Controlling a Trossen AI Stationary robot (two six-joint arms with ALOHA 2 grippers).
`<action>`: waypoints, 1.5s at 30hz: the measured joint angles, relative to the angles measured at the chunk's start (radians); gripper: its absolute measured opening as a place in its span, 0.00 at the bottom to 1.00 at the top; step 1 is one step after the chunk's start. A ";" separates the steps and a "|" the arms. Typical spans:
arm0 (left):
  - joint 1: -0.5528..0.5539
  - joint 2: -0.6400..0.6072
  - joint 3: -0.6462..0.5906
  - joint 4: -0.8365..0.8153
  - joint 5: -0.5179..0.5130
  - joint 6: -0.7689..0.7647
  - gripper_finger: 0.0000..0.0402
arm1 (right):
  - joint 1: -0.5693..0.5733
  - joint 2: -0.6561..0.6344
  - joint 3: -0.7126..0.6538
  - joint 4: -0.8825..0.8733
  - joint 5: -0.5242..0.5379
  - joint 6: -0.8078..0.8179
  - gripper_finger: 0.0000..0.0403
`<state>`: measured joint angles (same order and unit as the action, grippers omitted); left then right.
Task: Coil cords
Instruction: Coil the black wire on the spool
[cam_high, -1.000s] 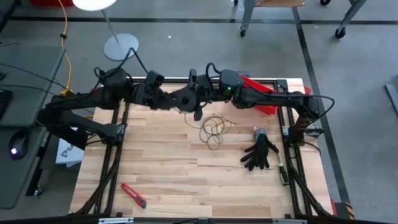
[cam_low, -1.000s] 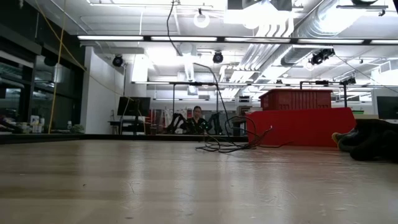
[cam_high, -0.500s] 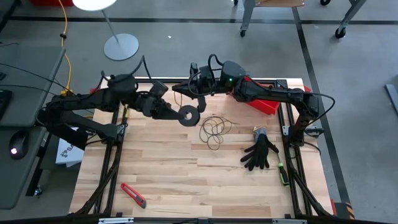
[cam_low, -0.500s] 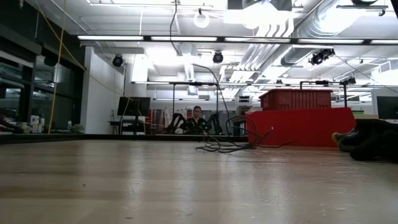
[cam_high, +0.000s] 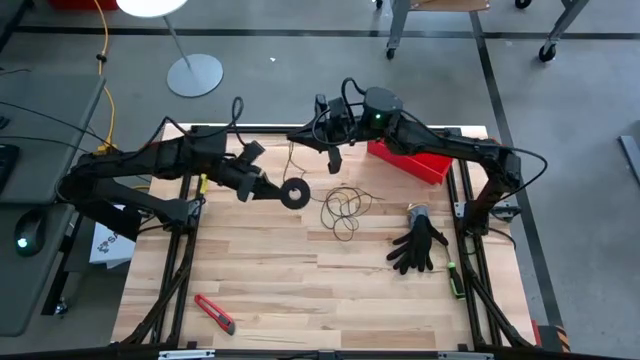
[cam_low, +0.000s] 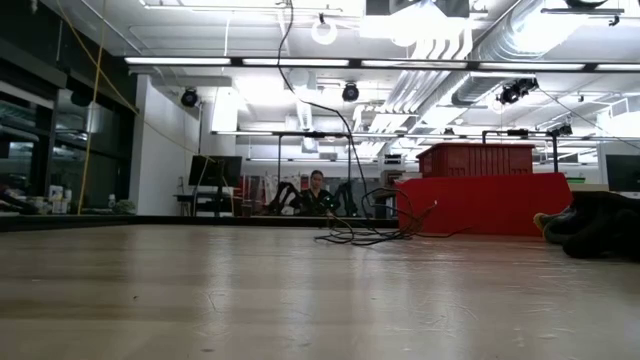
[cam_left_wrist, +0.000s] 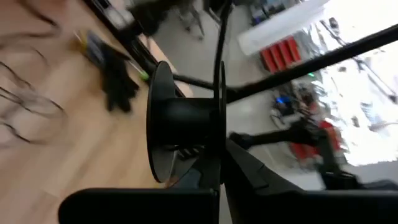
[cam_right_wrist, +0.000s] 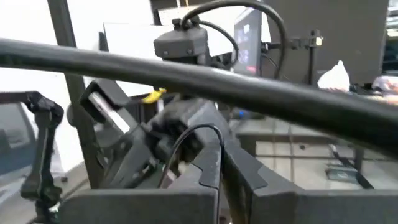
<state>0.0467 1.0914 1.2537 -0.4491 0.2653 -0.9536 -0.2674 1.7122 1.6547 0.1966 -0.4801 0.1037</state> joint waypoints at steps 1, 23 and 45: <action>0.002 -0.011 0.000 -0.013 -0.026 0.021 0.00 | -0.004 -0.011 0.000 -0.024 0.000 -0.008 0.00; 0.129 -0.118 0.002 0.329 -0.326 0.387 0.00 | 0.066 -0.102 0.000 -0.306 0.092 -0.062 0.00; 0.130 0.024 0.001 0.856 -0.183 0.143 0.00 | 0.140 -0.099 0.000 -0.312 0.367 -0.076 0.35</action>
<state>0.1764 1.1149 1.2545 0.4070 0.0822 -0.8106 -0.1274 1.6135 1.6548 -0.1150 -0.1128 0.0276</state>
